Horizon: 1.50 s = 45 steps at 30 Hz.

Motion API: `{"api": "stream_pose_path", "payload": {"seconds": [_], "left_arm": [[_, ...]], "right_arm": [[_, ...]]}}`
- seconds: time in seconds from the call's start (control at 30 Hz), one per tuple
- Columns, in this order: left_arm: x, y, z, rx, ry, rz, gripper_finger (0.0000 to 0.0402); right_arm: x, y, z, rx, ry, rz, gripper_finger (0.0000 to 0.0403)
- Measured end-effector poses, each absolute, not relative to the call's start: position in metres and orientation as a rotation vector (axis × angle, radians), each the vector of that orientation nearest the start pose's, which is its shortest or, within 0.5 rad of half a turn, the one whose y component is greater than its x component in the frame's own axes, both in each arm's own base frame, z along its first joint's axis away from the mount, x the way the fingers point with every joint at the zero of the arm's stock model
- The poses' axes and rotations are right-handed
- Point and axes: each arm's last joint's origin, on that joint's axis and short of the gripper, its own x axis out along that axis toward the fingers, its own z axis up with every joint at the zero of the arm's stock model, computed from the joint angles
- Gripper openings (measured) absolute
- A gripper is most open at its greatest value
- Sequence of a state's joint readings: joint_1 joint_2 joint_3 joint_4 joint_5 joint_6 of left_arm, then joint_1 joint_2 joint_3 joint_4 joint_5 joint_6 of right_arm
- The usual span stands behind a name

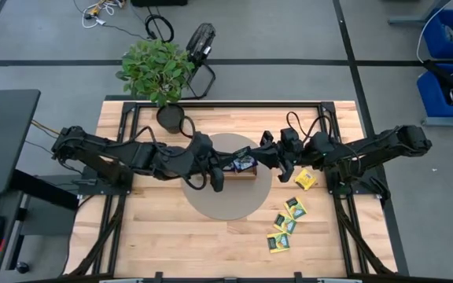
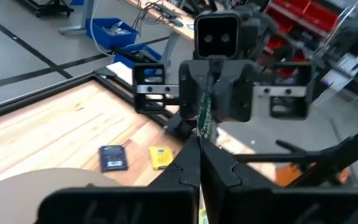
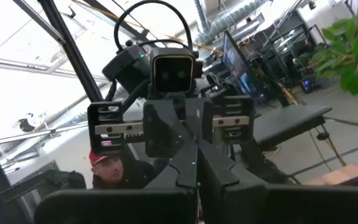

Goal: Pick & Place Tea
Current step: Put the blue tea bag into the middle section of the wooden organizer

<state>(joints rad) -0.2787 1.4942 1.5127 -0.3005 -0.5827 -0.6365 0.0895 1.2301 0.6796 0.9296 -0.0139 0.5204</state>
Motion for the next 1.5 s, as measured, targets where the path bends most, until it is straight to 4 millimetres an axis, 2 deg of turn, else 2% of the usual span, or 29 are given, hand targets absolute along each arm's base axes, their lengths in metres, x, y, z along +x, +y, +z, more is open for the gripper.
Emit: {"api": "stream_pose_path", "payload": {"seconds": [0.3,0.43,0.57,0.9,1.13,1.4,1.5], "left_arm": [[0.316,-0.086,0.392,-0.306,0.318,0.357,0.0002],[0.309,-0.095,0.387,-0.125,0.393,0.358,0.0002],[0.308,-0.096,0.377,-0.07,0.454,0.401,0.0001],[0.315,-0.096,0.323,-0.042,0.514,0.392,0.0001],[0.324,-0.078,0.3,-0.07,0.476,0.29,0.0001],[0.326,-0.049,0.272,-0.063,0.558,0.2,0.0001],[0.327,-0.041,0.264,-0.087,0.537,0.183,0.0001]], "right_arm": [[0.263,0.026,0.3,0.653,-0.187,0.266,0.0093],[0.261,0.026,0.303,0.689,-0.19,0.27,0.0131],[0.256,0.026,0.307,0.692,-0.185,0.265,0.0151],[0.232,0.03,0.318,0.676,-0.135,0.199,0.0144],[0.227,0.04,0.316,0.691,-0.107,0.15,0.0141],[0.224,0.053,0.316,0.72,-0.118,0.086,0.0141],[0.223,0.055,0.315,0.728,-0.127,0.054,0.0141]]}}
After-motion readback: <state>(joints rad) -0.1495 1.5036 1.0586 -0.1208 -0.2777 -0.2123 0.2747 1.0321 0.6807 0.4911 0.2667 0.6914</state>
